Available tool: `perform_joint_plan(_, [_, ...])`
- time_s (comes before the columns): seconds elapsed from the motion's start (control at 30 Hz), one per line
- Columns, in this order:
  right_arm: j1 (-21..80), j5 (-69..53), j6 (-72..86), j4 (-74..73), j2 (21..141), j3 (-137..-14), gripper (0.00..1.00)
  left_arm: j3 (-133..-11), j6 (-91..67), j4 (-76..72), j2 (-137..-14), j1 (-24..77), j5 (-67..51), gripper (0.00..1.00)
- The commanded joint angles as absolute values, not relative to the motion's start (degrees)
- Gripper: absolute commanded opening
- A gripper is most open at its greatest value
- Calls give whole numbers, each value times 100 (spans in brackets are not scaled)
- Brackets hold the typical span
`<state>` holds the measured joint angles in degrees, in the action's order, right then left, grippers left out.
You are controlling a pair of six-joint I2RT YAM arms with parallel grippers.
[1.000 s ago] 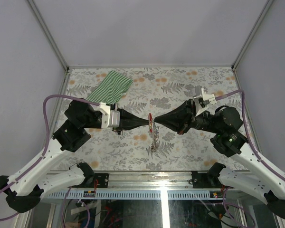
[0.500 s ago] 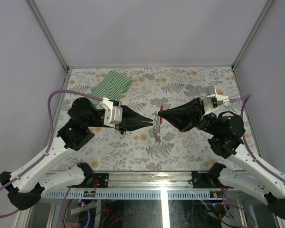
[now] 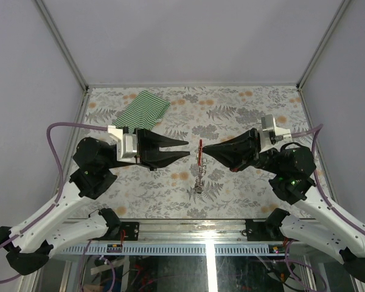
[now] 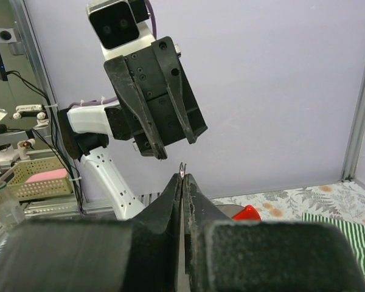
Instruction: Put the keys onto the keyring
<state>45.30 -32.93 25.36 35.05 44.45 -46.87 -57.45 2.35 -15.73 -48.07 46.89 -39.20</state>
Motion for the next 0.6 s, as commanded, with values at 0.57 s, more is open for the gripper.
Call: perform_joint_plan(0.57, [4524, -3500, 2087, 3622, 4382, -5096, 0, -5342, -1000, -3417, -5286, 4832, -4012, 32])
